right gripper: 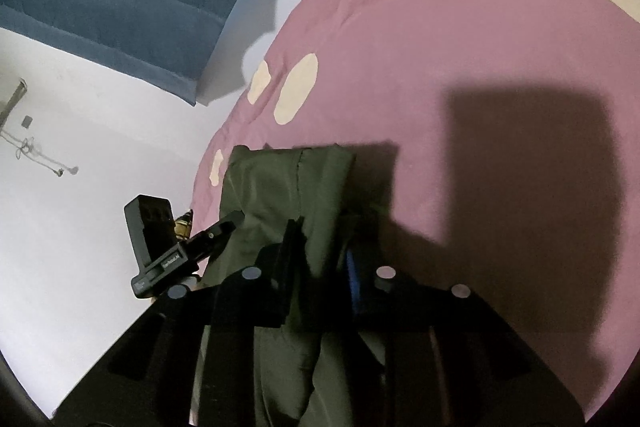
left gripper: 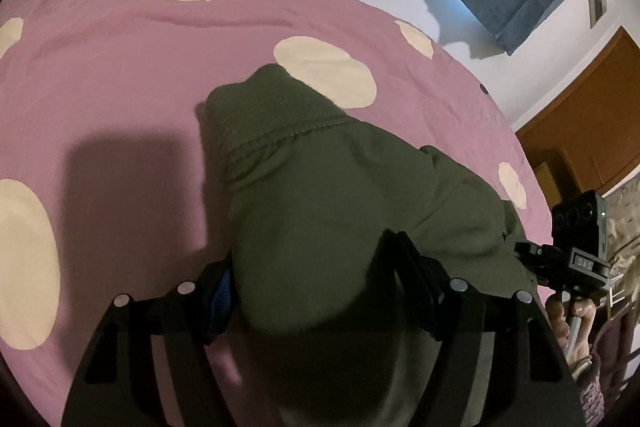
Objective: Fold small clothes
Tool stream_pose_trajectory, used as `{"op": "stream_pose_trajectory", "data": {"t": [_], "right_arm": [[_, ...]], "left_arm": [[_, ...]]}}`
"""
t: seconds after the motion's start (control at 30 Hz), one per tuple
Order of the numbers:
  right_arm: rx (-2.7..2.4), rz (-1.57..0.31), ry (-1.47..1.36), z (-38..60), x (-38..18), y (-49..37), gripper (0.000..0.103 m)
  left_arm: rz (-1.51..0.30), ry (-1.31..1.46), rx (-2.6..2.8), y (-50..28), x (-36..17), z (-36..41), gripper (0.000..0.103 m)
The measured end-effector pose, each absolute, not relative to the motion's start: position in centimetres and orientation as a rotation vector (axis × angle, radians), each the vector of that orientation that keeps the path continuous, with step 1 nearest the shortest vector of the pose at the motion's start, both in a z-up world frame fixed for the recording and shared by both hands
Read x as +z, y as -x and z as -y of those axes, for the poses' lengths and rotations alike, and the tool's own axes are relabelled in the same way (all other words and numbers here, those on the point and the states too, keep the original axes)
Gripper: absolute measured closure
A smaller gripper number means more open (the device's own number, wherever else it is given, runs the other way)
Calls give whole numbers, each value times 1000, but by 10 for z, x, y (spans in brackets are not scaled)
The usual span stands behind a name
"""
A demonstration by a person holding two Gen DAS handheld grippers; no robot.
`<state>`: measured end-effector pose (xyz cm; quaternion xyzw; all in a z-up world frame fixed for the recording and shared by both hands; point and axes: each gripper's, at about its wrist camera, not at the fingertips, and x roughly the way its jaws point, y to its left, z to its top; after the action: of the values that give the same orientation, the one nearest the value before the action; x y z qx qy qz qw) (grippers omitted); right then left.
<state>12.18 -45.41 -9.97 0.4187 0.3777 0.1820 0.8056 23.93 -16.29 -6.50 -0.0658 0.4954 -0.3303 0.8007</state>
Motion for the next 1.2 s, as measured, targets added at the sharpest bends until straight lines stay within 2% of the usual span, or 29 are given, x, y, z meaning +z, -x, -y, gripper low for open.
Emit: {"op": "stream_pose_trajectory", "data": {"t": [0.23,0.27,0.33,0.4,0.53,0.77,1.1,1.17,1.2], "right_arm": [[391,-819,-922,459,-102,-119,82],[393,-820,-927,460,-101,-119,78],[378,-820,-940,461,-100,-117,65],[362,-827,-948,463,-99,-110,43],[367,-842,-921,464,-93,-84,31],[397,-880,-868,453,-95,-16,27],[458,-912,-807,421,-99,22,27],[440,-914,-790,418,-98,22,31],[421,-920,-781,417,-97,22,41]], "left_arm": [[-1061,141,-707,-241,-64,164,32],[-1059,150,-707,-239,-63,162,31],[-1072,188,-713,-237,-61,156,26],[-1108,248,-734,-231,-61,143,21],[-1134,329,-740,-203,-60,111,18],[-1174,439,-761,-130,-59,67,17],[-1175,451,-821,-80,-59,80,16],[-1160,431,-812,-81,-61,83,16],[-1157,418,-812,-82,-61,83,17]]}}
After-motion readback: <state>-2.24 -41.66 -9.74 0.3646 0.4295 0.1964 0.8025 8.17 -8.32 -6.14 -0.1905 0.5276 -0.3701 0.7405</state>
